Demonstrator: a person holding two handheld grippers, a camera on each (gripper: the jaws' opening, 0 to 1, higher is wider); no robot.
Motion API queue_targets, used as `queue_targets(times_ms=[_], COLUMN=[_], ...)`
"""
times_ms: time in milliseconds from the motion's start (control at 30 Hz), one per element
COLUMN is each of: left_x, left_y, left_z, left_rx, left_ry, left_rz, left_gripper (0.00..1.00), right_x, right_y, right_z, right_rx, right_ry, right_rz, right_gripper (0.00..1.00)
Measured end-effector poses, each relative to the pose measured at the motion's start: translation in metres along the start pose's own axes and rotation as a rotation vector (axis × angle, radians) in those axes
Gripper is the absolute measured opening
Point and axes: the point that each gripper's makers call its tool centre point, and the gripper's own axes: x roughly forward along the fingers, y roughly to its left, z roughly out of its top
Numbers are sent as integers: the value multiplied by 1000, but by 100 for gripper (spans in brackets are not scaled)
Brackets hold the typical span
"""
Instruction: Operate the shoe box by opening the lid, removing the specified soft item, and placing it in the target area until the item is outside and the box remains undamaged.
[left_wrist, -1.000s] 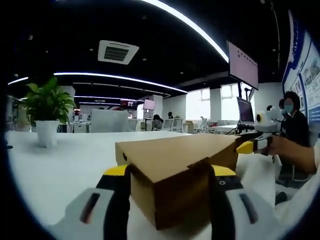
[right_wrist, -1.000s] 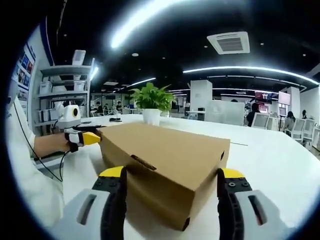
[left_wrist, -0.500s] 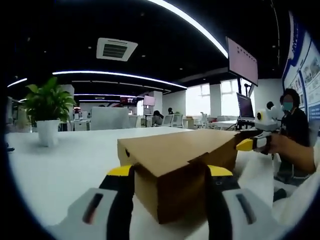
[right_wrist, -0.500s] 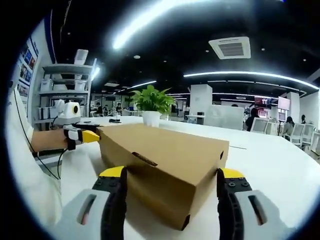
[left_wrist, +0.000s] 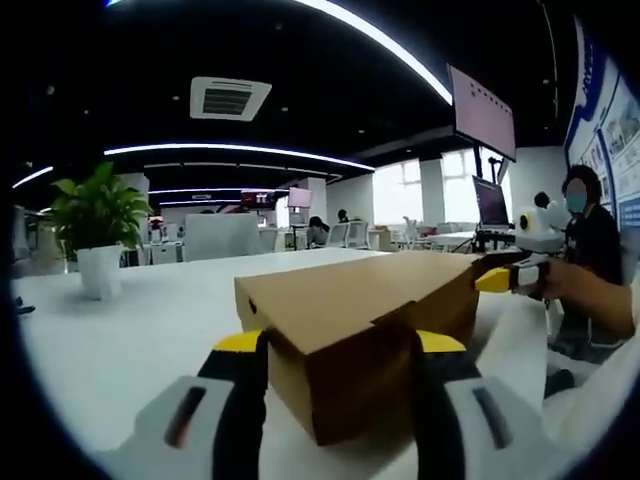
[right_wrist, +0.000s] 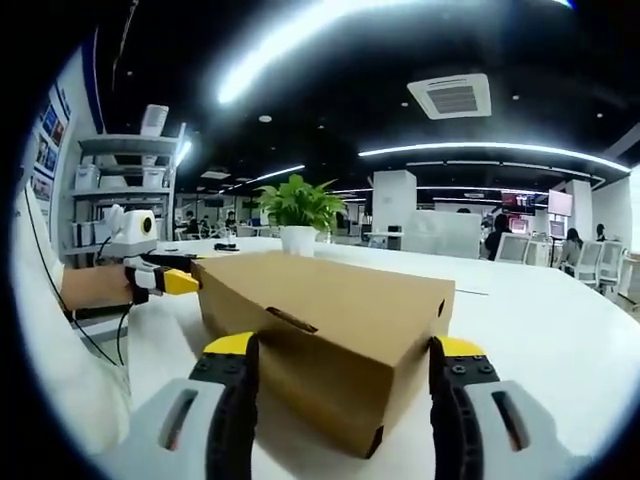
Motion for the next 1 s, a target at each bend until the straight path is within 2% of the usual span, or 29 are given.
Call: queue_targets(times_ms=[33, 167, 267, 433, 533, 600, 667, 700, 767, 800, 833, 900, 967, 1000], left_x=[0, -6, -11, -18, -27, -34, -37, -39, -42, -44, -46, -47, -48, -48], left_y=[2, 3, 4, 2, 0, 5, 6, 6, 8, 9, 8, 8, 8, 7], left_z=[-1, 5, 7, 6, 9, 19, 17, 18, 20, 22, 22, 22, 13, 14], left_rx=[30, -60, -93, -123, -78, -8, 23, 67, 149, 190, 199, 172, 175, 194], left_ry=[17, -9, -17, -3, -15, -74, -47, -44, -56, -73, -75, -58, 36, 42], left_rz=[-20, -37, -26, -65, -78, -59, -60, -70, -63, -62, -61, -68, -68, -65], left_gripper=[58, 54, 51, 63, 62, 51, 52, 55, 53, 50, 49, 49, 53, 56], right_x=[-1, -5, -7, -11, -18, -24, -28, -32, -37, -41, -44, -46, -49, -50], right_y=[-3, -5, -5, 0, -2, -1, -6, -11, -9, -8, -5, 0, 3, 2], right_z=[1, 4, 1, -4, 3, 10, 9, 9, 13, 19, 23, 25, 29, 31], right_rx=[11, 112, 65, 80, 92, 84, 54, 46, 31, 25, 13, 8, -47, -85], right_ry=[3, -4, 14, 42, 13, -12, 3, 15, -7, -38, -59, -61, -78, -88], right_rz=[8, 49, 34, 66, 64, 52, 24, -1, 11, 7, 14, 30, 30, 14], right_gripper=[69, 68, 69, 73, 76, 72, 67, 65, 65, 65, 67, 70, 70, 70])
